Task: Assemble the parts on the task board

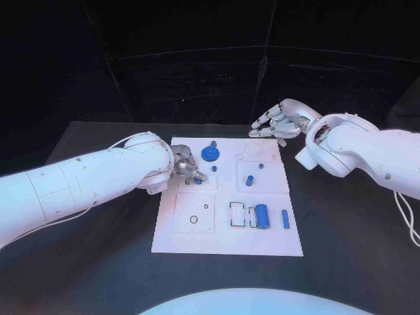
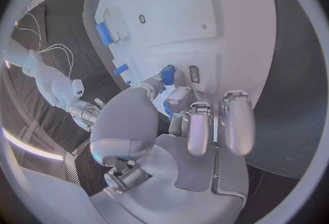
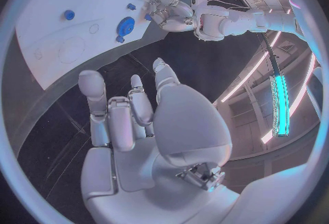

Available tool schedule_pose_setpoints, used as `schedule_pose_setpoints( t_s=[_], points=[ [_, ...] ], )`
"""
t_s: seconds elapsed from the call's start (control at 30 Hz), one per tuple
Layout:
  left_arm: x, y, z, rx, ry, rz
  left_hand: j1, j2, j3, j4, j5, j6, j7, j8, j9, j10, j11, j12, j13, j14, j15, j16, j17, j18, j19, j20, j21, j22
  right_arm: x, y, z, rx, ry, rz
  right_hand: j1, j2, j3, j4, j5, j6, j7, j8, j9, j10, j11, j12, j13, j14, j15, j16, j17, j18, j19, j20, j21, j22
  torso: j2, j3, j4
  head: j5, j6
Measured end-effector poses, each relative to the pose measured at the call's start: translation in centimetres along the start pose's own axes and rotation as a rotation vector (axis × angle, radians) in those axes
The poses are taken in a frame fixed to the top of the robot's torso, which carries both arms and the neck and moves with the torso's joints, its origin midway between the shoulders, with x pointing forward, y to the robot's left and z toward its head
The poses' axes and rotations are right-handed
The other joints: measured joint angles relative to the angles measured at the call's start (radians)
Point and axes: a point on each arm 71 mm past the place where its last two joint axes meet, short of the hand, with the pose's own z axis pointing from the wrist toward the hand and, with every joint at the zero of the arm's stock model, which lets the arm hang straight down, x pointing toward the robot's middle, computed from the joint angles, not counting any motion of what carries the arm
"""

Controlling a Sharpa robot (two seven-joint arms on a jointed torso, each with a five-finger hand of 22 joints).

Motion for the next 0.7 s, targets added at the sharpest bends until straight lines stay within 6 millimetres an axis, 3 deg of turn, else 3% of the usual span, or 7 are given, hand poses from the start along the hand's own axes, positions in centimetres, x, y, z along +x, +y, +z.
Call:
schedule_pose_setpoints(
  t_s=[0.27,0.5,0.7],
  points=[
    [-0.04,0.07,0.04,-0.003,-0.001,-0.001,-0.021,-0.021,-0.07,0.03,0.0,0.0,0.0,0.005,0.0,0.0,0.0,0.0,-0.001,-0.004,-0.004,0.0,0.0,0.0,0.0,0.0,0.001,0.0,-0.04,-0.05,0.01,0.001,-0.001,0.0,0.0,0.0,-0.009,0.004,0.0,0.0,0.0,0.0,0.0,-0.004,-0.004,-0.005,-0.006,0.0,0.0,-0.006,-0.005,0.0,-0.004,-0.004,-0.002,-0.006,0.0,0.0,-0.0002,0.0,0.0],
    [0.0,0.02,-0.03,0.0,-0.001,-0.002,-0.026,-0.017,-0.169,0.077,-0.085,0.003,-0.003,0.008,0.0,0.0,0.0,0.0,-0.004,0.0,-0.007,0.0,0.0,0.0,-0.004,-0.004,0.004,0.0,-0.09,-0.12,0.05,0.003,-0.003,-0.001,-0.005,0.005,-0.013,0.007,0.0,0.0,0.0,0.004,0.0,-0.004,-0.004,-0.01,-0.008,0.0,0.0,-0.006,-0.011,0.0,-0.007,0.0,-0.005,-0.01,0.001,-0.0002,-0.0003,0.0,-0.001],
    [-0.1,0.05,-0.27,0.004,-0.003,-0.008,-0.026,-0.017,-0.207,0.101,-0.088,0.003,-0.003,0.012,-0.001,0.0,0.0,0.0,-0.004,0.0,-0.007,0.0,0.0,0.0,-0.004,-0.004,0.004,0.0,-0.14,-0.19,0.09,0.004,-0.004,-0.001,-0.005,0.005,-0.016,0.01,0.0,0.0,0.0,0.004,0.0,-0.004,-0.004,-0.01,-0.008,0.0,0.0,-0.006,-0.011,0.0,-0.007,0.0,-0.005,-0.012,0.0,-0.0001,-0.0003,0.0,-0.002]
  ],
)
